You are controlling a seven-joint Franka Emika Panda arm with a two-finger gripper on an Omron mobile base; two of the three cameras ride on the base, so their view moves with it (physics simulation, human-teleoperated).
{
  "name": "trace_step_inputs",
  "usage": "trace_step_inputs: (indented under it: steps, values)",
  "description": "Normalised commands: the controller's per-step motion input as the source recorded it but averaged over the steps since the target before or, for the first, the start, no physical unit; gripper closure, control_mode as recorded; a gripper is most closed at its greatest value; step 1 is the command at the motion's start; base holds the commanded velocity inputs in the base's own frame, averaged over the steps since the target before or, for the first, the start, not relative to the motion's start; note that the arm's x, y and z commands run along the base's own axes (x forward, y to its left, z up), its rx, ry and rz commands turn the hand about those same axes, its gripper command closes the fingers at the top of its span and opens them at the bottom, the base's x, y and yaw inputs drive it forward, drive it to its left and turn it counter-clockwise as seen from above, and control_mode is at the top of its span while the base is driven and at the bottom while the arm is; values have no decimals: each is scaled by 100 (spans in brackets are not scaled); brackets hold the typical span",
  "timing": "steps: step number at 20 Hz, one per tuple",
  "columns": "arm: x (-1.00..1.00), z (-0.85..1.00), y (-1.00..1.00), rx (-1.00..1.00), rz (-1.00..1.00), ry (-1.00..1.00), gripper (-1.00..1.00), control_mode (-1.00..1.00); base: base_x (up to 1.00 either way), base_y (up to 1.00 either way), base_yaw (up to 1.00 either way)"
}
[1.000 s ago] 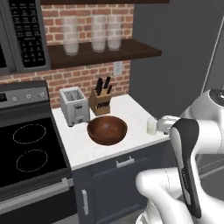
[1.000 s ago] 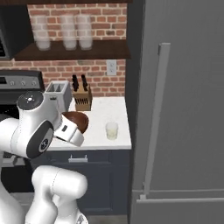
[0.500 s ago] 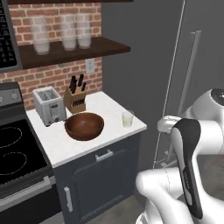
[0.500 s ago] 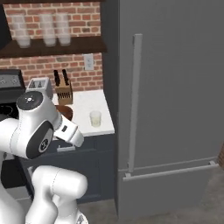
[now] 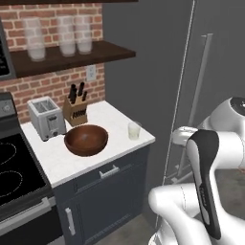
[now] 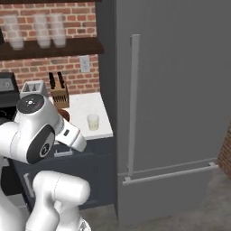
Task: Grab a lemon wedge from the fridge and one ice cube from the ice bowl, and put them in the glass of lemonade.
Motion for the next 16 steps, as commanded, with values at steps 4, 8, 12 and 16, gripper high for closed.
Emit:
trace_step_inputs:
  steps: [4,8,12,16]
  values:
    - [0,0,0,0,0,0,-100,100,-2,-56,-7]
    - [0,0,0,0,0,0,-100,100,-12,-54,-16]
    - [0,0,0,0,0,0,-100,100,-6,-51,-13]
    - [0,0,0,0,0,0,-100,100,0,-38,-4]
